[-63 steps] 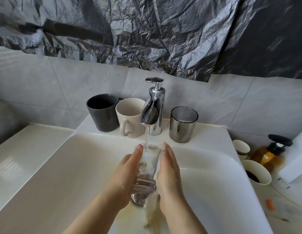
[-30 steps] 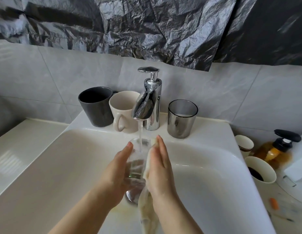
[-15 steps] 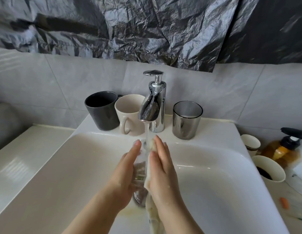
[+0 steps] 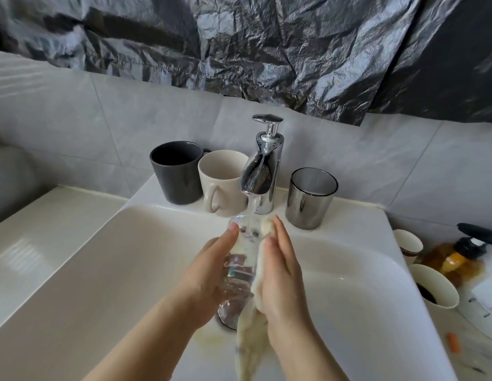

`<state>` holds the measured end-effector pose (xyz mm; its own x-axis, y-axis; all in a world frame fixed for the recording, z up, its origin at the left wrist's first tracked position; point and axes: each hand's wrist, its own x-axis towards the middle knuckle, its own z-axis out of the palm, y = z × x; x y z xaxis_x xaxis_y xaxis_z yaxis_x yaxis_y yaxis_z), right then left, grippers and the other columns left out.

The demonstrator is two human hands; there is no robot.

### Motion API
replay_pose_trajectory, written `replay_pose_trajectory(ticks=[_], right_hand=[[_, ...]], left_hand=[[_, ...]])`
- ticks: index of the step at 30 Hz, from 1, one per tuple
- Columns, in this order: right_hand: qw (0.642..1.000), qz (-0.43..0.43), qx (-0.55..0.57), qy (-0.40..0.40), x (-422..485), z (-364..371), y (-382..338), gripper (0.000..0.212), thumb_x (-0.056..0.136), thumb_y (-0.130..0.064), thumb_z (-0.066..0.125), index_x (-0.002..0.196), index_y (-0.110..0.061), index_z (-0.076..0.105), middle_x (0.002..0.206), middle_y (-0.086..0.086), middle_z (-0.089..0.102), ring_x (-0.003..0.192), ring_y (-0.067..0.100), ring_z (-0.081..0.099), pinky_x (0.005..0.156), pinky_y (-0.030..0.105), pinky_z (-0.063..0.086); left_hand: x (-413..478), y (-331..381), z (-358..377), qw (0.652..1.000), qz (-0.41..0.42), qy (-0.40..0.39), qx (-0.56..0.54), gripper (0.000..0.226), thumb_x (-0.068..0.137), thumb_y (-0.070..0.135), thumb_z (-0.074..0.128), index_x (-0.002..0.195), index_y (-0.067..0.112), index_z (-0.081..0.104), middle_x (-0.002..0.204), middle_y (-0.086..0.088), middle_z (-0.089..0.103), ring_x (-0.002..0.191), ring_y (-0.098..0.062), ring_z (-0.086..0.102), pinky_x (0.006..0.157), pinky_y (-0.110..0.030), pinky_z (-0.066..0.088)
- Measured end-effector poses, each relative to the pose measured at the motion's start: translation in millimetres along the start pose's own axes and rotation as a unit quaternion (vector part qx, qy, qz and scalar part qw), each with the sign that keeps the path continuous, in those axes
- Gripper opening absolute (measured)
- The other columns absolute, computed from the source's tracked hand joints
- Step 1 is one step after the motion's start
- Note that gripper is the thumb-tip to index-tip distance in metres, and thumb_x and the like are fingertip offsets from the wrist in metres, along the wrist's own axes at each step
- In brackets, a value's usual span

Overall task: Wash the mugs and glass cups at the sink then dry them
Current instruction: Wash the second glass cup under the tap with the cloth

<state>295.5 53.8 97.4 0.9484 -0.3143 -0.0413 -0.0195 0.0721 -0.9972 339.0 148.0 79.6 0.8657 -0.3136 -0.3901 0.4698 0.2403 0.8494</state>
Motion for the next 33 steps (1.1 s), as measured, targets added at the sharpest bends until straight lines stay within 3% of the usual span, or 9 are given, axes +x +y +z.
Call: replay_pose_trajectory(ticks=[2, 8, 13, 18, 21, 23, 25, 27, 33], right_hand=[[0.999, 0.025, 0.042, 0.009, 3, -4, 1, 0.037, 0.100, -0.026, 0.038, 0.131, -0.046, 0.040, 0.130, -0.024, 0.051, 0.102, -0.011, 0.052, 0.082, 0.006, 0.044], [0.996, -0.052, -0.072, 0.001, -4, 4, 13, 0.039, 0.101, -0.022, 0.035, 0.120, -0.056, 0.035, 0.151, -0.018, 0.030, 0.139, -0.004, 0.022, 0.117, 0.029, 0.023], [0.999, 0.031, 0.019, 0.023, 4, -4, 13, 0.040, 0.101, -0.029, 0.035, 0.139, -0.043, 0.036, 0.132, -0.025, 0.041, 0.116, -0.005, 0.041, 0.092, 0.013, 0.036], [0.993, -0.029, -0.104, -0.039, -7, 8, 15, 0.042, 0.101, -0.029, 0.032, 0.131, -0.057, 0.026, 0.144, -0.029, 0.011, 0.118, -0.031, 0.002, 0.088, -0.011, 0.009], [0.999, -0.012, -0.038, -0.007, 0, 1, 12, 0.040, 0.100, -0.029, 0.035, 0.135, -0.049, 0.036, 0.142, -0.027, 0.027, 0.130, -0.014, 0.024, 0.104, 0.010, 0.024], [1.000, 0.018, -0.003, 0.018, 3, -4, 11, 0.041, 0.100, -0.031, 0.036, 0.138, -0.044, 0.037, 0.133, -0.026, 0.040, 0.121, -0.006, 0.041, 0.096, 0.012, 0.033], [0.999, -0.006, -0.048, 0.006, -1, -2, 10, 0.042, 0.100, -0.029, 0.035, 0.140, -0.043, 0.034, 0.140, -0.026, 0.035, 0.126, -0.009, 0.035, 0.101, 0.010, 0.028], [0.992, -0.041, -0.113, -0.022, -8, 4, 10, 0.042, 0.100, -0.027, 0.036, 0.137, -0.047, 0.034, 0.143, -0.031, 0.016, 0.134, -0.014, 0.014, 0.110, 0.013, 0.016], [0.998, 0.018, -0.046, 0.030, 9, -1, 2, 0.043, 0.097, -0.037, 0.038, 0.139, -0.040, 0.039, 0.143, -0.023, 0.039, 0.133, 0.000, 0.036, 0.113, 0.027, 0.028]], left_hand=[[0, -2, 0, 1.000, -0.014, 0.015, -0.007, 0.054, 0.086, 0.053, 0.054, 0.117, 0.010, 0.061, 0.083, -0.013, 0.067, 0.055, -0.024, 0.061, 0.052, -0.028, 0.046], [-2, -4, -1, 0.999, 0.000, 0.008, 0.042, 0.080, 0.063, 0.069, 0.065, 0.116, 0.010, 0.062, 0.094, -0.017, 0.067, 0.072, -0.027, 0.064, 0.056, -0.030, 0.049], [-1, -6, 0, 0.999, -0.032, 0.028, 0.012, 0.060, 0.086, 0.057, 0.053, 0.121, 0.009, 0.057, 0.089, -0.017, 0.060, 0.046, -0.022, 0.057, 0.041, -0.023, 0.044], [0, -7, -4, 0.999, 0.012, 0.032, 0.041, 0.077, 0.066, 0.066, 0.066, 0.118, 0.009, 0.060, 0.100, -0.023, 0.066, 0.072, -0.027, 0.065, 0.064, -0.033, 0.050], [-2, -3, -3, 0.999, 0.002, 0.022, 0.026, 0.064, 0.082, 0.056, 0.056, 0.123, 0.006, 0.057, 0.086, -0.018, 0.065, 0.056, -0.022, 0.063, 0.049, -0.027, 0.050], [-3, -5, -4, 1.000, -0.017, -0.006, 0.002, 0.047, 0.095, 0.045, 0.047, 0.122, 0.009, 0.057, 0.082, -0.011, 0.065, 0.048, -0.018, 0.062, 0.044, -0.023, 0.048], [-3, -5, -1, 0.999, -0.014, -0.033, 0.020, 0.034, 0.097, 0.041, 0.049, 0.116, 0.016, 0.063, 0.101, -0.010, 0.067, 0.070, -0.013, 0.069, 0.064, -0.020, 0.050], [-3, -4, -1, 0.999, -0.012, -0.037, 0.015, 0.048, 0.083, 0.052, 0.058, 0.113, 0.016, 0.070, 0.115, -0.018, 0.067, 0.097, -0.028, 0.066, 0.084, -0.036, 0.045], [-1, -3, -5, 0.999, -0.001, -0.030, -0.024, 0.051, 0.091, 0.051, 0.044, 0.104, 0.008, 0.068, 0.076, -0.015, 0.068, 0.051, -0.025, 0.061, 0.046, -0.025, 0.050]])
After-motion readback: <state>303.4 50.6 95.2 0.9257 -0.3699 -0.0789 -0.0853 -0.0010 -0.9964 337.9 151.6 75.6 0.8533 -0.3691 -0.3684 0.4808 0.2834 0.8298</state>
